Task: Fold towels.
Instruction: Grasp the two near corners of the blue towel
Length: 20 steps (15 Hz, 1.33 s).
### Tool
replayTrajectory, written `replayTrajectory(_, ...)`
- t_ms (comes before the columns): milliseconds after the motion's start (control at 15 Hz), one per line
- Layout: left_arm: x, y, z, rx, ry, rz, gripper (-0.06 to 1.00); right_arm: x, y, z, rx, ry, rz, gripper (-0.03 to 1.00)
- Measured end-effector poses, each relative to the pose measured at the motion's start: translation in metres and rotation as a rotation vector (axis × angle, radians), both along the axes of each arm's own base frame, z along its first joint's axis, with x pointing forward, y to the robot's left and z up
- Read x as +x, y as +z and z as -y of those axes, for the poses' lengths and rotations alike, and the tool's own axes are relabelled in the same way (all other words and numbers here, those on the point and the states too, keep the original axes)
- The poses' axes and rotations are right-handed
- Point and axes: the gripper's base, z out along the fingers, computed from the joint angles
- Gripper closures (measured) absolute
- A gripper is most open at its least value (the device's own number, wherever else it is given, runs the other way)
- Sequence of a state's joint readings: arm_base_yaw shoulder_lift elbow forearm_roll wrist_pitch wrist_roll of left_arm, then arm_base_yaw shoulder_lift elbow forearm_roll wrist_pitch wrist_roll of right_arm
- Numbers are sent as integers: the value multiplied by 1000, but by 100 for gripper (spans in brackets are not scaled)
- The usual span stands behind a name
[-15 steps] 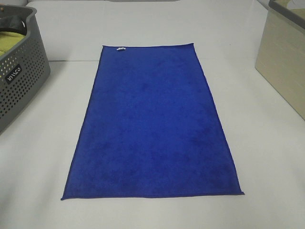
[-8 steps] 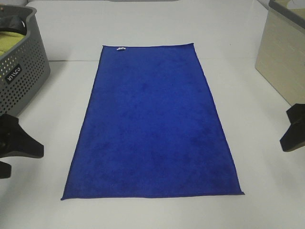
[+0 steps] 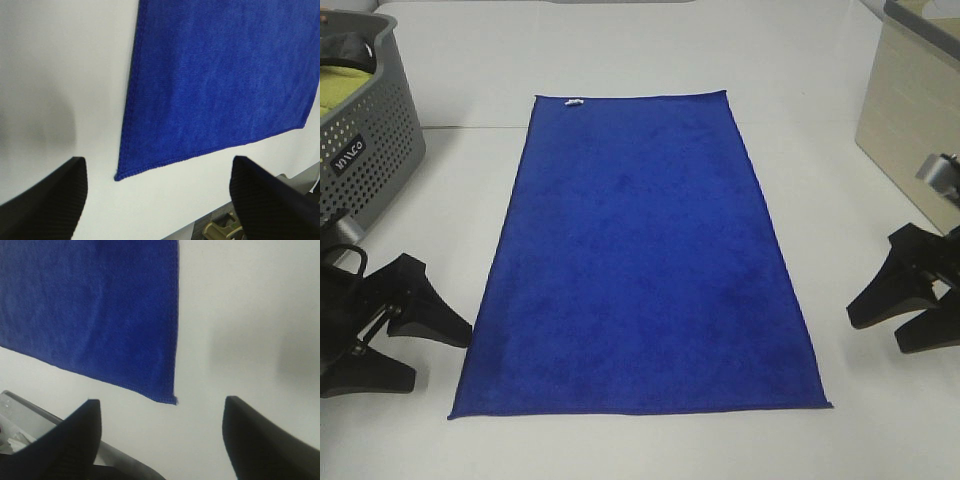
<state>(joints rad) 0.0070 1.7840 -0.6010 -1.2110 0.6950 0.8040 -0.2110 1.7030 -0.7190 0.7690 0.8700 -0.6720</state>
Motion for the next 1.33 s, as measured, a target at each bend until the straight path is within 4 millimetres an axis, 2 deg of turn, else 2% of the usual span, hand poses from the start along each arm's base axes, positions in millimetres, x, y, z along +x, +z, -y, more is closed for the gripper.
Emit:
replayTrajectory(133, 3, -6, 1, -17, -1, 20, 20, 5, -15, 0, 23, 6, -40, 27)
replayTrajectory(333, 6, -12, 5, -32, -5, 54, 20, 6, -25, 0, 32, 16, -68, 27)
replayTrajectory(667, 11, -22, 31, -10, -82, 60, 20, 11, -37, -3, 54, -2, -74, 27)
replayTrajectory(933, 20, -25, 48, -49, -116, 51, 20, 12, -52, -45, 70, 90, -104, 28)
replayTrajectory(1067, 20, -25, 50, -51, -118, 46, 22, 12, -58, -59, 99, 77, -128, 34)
replayTrajectory(1200, 19, -30, 49, -22, -102, 24, 50, 13, -65, -62, 113, 45, -149, 51)
replayTrajectory(1333, 19, -31, 48, -8, -103, 24, 83, 14, -70, -59, 82, 34, -140, 85)
